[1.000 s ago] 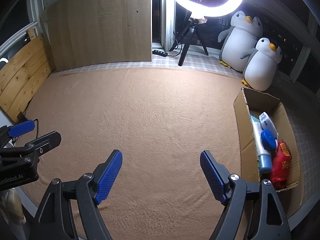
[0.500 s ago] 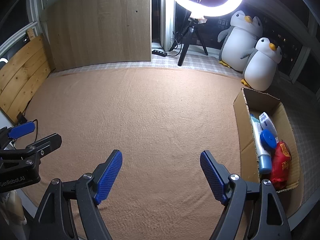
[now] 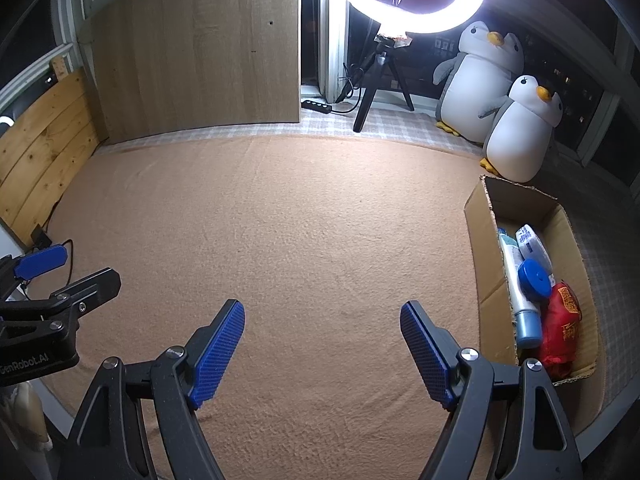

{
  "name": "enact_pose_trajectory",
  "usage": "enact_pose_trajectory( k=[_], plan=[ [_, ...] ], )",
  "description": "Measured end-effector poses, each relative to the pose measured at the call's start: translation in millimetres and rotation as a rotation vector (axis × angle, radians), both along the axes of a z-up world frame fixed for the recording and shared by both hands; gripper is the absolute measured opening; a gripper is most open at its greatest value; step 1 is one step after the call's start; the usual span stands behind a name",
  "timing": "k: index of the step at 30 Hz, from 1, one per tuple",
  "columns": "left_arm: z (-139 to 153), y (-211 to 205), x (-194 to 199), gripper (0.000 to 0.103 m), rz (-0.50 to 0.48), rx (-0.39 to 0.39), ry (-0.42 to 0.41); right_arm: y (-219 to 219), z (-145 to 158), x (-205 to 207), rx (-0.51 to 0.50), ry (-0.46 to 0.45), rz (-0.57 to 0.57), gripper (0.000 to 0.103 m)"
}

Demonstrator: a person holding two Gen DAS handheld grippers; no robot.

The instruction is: Organize objects

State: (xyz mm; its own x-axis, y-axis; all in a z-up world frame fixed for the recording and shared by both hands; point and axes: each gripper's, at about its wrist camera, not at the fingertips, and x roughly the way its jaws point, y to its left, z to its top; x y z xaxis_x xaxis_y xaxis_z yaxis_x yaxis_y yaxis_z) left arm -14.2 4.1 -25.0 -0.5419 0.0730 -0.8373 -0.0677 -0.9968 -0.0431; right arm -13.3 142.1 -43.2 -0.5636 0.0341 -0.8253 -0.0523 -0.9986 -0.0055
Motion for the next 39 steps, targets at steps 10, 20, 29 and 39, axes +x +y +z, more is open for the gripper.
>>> enact_pose_trajectory(
  k=[10, 20, 29, 39],
  plan=[
    [-1.5, -2.3, -0.8, 0.094, 0.001, -0.001, -0.001, 2.0, -1.1, 0.0, 0.008, -0.002, -0.019, 0.077],
    [-1.8, -1.4, -0.8, 0.095, 0.007, -0.004, -0.004, 1.9, -1.5, -0.1, 0.000, -0.006, -0.023, 0.077],
    [-3.1, 0.1, -1.6, 0.096, 0.003, -0.011, -0.007, 1.7, -2.6, -1.7, -0.001, -0.008, -0.023, 0.077],
    [-7.1, 0.5, -5.9, 0.096, 0.011, -0.013, -0.013, 2.4, -4.7, -3.5, -0.005, -0.012, -0.021, 0.077]
  ],
)
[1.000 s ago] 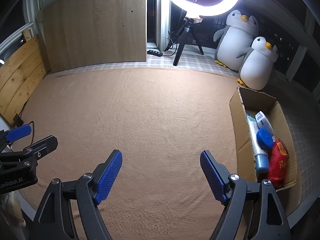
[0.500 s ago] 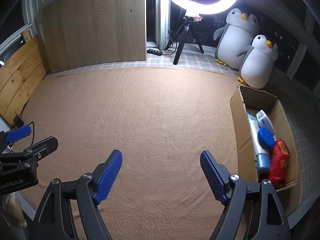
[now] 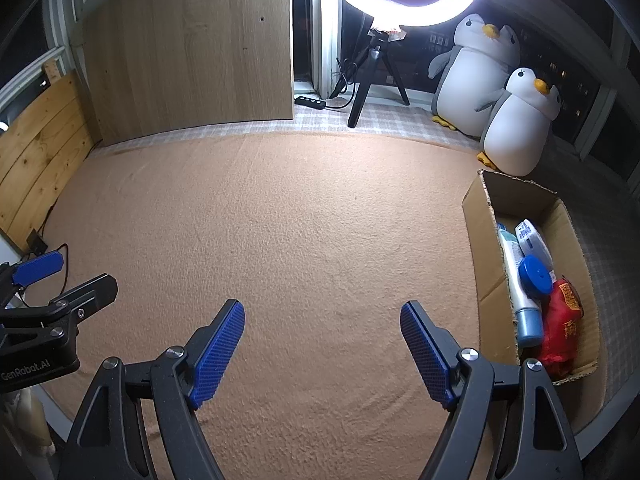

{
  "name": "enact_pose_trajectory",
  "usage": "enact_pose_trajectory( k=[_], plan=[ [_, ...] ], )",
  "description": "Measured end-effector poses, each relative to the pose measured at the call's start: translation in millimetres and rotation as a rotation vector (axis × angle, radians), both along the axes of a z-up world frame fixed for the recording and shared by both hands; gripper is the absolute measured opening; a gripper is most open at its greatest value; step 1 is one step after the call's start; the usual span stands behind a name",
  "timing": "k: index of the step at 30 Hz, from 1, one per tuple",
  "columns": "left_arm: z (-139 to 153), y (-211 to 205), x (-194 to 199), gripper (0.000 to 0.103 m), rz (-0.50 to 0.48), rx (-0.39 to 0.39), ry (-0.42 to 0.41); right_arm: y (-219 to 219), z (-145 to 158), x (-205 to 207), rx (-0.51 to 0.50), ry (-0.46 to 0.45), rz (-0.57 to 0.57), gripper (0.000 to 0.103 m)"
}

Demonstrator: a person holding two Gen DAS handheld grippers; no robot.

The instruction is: Organize objects

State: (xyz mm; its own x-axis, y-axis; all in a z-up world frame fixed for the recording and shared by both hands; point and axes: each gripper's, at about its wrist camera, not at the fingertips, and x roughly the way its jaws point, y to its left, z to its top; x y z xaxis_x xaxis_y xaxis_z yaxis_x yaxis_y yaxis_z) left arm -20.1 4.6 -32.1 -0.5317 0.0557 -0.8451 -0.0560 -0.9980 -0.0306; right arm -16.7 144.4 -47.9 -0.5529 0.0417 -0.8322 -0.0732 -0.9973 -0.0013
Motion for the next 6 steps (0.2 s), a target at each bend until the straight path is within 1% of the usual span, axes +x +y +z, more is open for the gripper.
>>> enact_pose_trajectory(
  k=[6],
  plan=[
    [-12, -3, -6, 0.096, 0.010, 0.005, -0.030, 0, -8, -4, -0.009, -0.015, -0.003, 0.077]
  ],
)
